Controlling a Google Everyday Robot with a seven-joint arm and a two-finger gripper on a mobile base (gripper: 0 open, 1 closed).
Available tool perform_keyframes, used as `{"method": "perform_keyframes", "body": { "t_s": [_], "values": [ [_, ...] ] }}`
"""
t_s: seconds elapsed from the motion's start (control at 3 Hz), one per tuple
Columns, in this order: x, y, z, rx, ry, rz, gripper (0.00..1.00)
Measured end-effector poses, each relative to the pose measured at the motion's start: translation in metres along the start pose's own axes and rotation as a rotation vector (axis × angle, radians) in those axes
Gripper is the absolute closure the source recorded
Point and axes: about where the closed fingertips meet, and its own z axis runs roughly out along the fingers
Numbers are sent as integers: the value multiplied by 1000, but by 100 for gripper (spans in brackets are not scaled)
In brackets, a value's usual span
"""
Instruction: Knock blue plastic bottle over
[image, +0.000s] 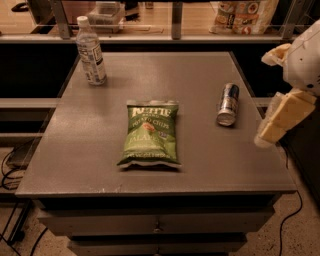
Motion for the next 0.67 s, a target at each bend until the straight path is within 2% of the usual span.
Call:
{"method": "perform_keyframes", "body": {
  "t_s": [0.33,0.67],
  "values": [
    [-34,-23,8,73,-170,-3,0],
    [-34,-23,8,72,-170,-3,0]
  ]
}}
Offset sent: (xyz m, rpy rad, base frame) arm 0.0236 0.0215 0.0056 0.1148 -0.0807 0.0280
